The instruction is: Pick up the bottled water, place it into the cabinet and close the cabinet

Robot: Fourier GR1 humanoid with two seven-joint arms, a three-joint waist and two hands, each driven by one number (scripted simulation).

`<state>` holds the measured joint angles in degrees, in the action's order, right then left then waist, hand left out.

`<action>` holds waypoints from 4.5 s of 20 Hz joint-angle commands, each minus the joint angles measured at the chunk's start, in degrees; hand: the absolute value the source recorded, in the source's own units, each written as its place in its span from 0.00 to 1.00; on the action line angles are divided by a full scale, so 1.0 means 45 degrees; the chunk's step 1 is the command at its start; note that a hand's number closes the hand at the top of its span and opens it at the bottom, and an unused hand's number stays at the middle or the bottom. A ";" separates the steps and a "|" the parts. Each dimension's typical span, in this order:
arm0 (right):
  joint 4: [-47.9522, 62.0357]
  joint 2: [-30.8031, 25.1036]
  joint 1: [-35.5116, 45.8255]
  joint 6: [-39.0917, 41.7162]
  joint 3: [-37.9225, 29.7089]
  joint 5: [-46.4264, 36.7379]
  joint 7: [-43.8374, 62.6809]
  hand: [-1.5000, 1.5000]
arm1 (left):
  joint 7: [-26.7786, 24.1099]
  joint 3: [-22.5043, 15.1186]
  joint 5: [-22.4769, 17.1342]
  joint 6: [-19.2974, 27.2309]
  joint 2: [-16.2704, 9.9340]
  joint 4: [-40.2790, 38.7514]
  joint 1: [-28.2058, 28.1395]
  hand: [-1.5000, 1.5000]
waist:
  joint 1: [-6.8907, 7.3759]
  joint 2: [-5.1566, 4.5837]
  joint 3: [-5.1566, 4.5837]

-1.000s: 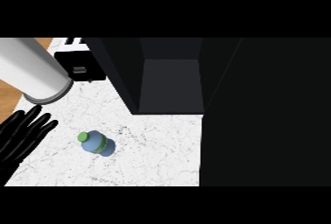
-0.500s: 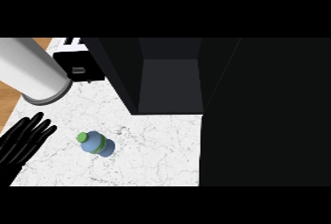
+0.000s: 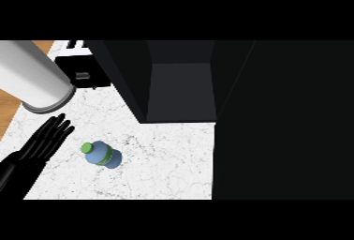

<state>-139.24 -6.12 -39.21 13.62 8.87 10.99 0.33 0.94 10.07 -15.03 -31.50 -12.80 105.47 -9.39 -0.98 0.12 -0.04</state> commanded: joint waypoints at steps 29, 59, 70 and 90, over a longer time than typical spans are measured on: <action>-0.1890 -0.0239 -0.3930 0.1632 0.0033 0.0059 -0.2345 0.00 | -0.9759 -0.0276 0.4789 -0.0744 0.0098 -1.5387 0.4819 0.00 | -0.0237 -0.0046 -0.0030; -0.1258 -0.0147 -0.4499 0.2125 0.0047 -0.0041 -0.3237 0.00 | -1.2618 0.0558 0.1227 0.3347 0.2806 -1.7231 0.5430 1.00 | 0.0014 0.0034 0.0003; -0.1620 0.0012 -0.3951 0.1602 0.0365 -0.0124 -0.2221 0.00 | -0.9220 -0.3701 -0.2454 0.6006 0.2839 -1.4139 0.6049 1.00 | 0.0092 0.0061 0.0010; -0.0596 0.0298 -0.2855 0.1578 -0.0433 0.0219 -0.2279 0.00 | -0.4434 -0.7222 -0.2537 1.3681 0.2844 -1.2423 1.1808 1.00 | -0.0049 -0.0049 0.0012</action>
<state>-140.11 -5.39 -53.79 21.79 7.15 9.21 -12.24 -24.04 -21.90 -27.93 26.00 0.00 51.84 36.54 -1.47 -0.01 0.00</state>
